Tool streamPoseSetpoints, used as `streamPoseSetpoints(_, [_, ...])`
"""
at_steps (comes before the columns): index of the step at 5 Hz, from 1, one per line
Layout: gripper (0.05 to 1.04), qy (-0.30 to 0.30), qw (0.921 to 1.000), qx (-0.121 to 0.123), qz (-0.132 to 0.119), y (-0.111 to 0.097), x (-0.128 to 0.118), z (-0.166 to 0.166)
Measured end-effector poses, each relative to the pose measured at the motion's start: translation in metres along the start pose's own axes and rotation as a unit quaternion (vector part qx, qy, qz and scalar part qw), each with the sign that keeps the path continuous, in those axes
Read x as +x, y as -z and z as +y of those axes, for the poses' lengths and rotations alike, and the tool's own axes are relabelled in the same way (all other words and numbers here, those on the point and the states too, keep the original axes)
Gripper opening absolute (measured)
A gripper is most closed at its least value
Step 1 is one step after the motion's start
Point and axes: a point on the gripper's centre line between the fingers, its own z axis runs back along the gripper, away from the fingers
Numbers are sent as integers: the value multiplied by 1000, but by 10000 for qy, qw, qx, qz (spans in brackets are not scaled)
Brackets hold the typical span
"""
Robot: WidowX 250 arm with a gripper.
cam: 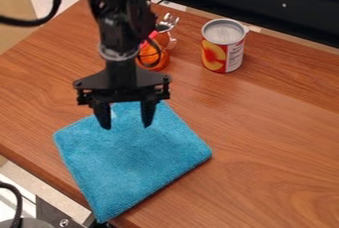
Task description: Move the blue cloth from the bottom of the table to the middle of the table.
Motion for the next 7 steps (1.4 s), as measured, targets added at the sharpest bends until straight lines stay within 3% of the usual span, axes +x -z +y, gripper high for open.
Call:
streamPoseSetpoints(1, [383,-2,9999,4,-103,16,-4,1])
streamPoseSetpoints(2, [163,-62,10000,43,-26,34,-9,2])
streamPoseSetpoints(3, [55,15,9999,-57,95,46,-10,4])
streamPoseSetpoints(5, [52,349,9975,-602,132,50,-11,1])
streamPoseSetpoints(6, [52,291,9969,-706,163,51,-7,-7])
streamPoseSetpoints(7, [52,302,9981,-533,46,51,-5,-23])
